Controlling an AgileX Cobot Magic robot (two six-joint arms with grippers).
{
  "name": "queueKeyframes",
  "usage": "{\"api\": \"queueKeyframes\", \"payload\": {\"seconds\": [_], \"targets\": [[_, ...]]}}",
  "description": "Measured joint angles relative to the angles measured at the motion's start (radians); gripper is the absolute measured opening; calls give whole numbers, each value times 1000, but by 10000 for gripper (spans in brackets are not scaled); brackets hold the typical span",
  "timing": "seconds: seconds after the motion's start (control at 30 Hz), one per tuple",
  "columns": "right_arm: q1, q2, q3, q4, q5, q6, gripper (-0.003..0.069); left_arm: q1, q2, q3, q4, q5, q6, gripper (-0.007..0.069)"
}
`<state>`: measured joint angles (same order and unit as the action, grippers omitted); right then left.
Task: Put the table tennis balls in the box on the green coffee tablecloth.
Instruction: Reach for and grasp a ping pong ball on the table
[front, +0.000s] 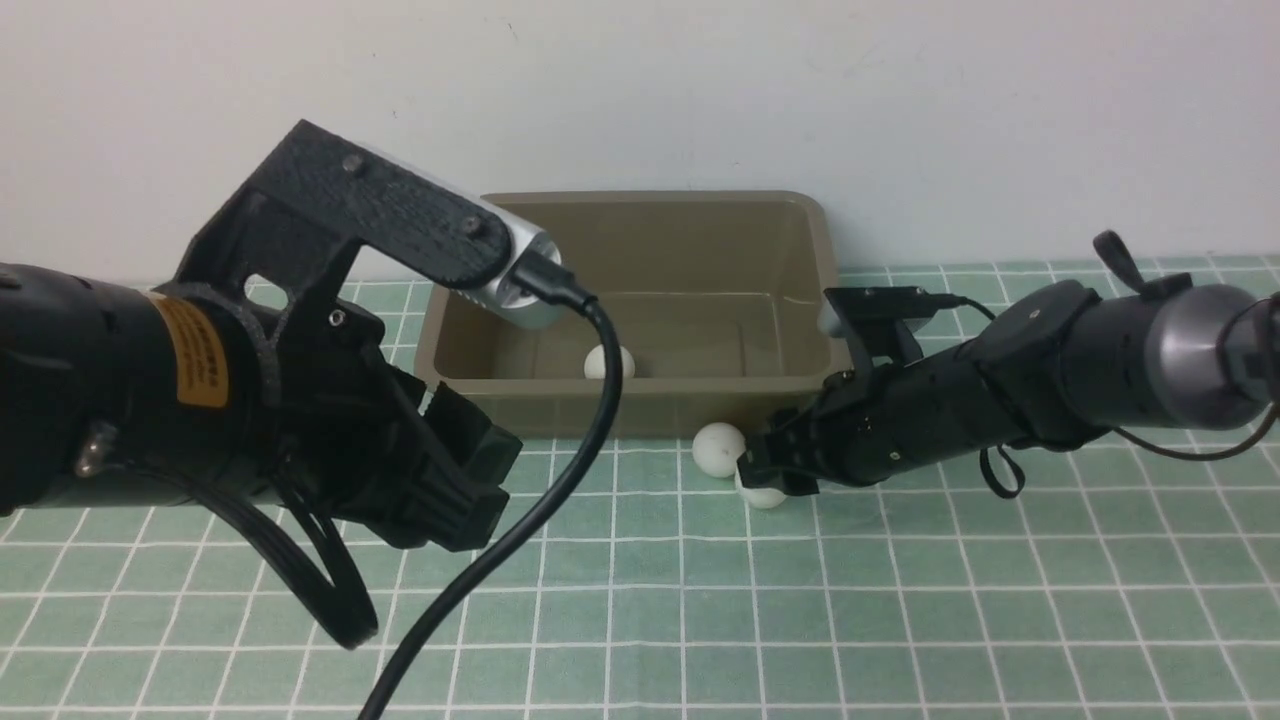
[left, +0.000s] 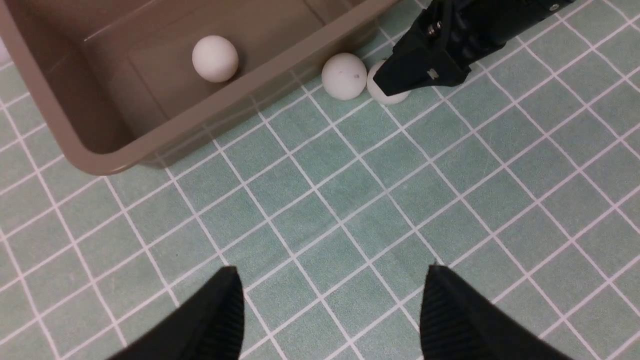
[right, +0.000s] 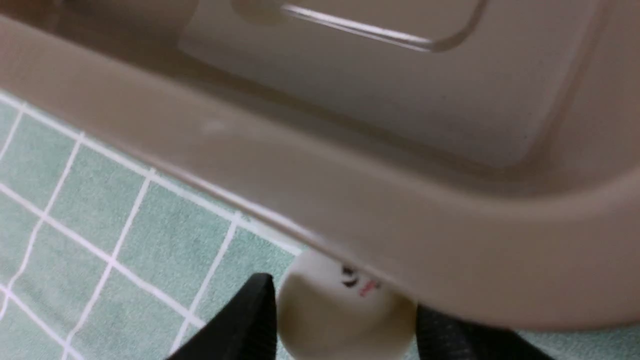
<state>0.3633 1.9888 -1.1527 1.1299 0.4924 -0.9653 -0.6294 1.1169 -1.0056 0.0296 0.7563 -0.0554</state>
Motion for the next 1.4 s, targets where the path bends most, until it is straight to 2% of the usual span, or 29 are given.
{"api": "queueKeyframes", "payload": {"seconds": [0.1,0.23,0.3,0.47,0.53,1.0,1.2,1.4], "targets": [[0,0,0,0,17,0,332,0,0,0,0,-3,0,426],[0,0,0,0,20,-1,342,0,0,0,0,-4,0,426],[0,0,0,0,21,-14,367,0,0,0,0,-4,0,426],[0,0,0,0,26,-32,494,0,0,0,0,-5,0,426],[0,0,0,13,26,-35,519,0,0,0,0,-5,0,426],[2,0,0,45,-4,-80,531,0,0,0,0,-8,0,426],[53,0,-2,39,-50,-116,531,0,0,0,0,-10,0,426],[59,0,-2,36,-89,-126,531,0,0,0,0,-12,0,426]]}}
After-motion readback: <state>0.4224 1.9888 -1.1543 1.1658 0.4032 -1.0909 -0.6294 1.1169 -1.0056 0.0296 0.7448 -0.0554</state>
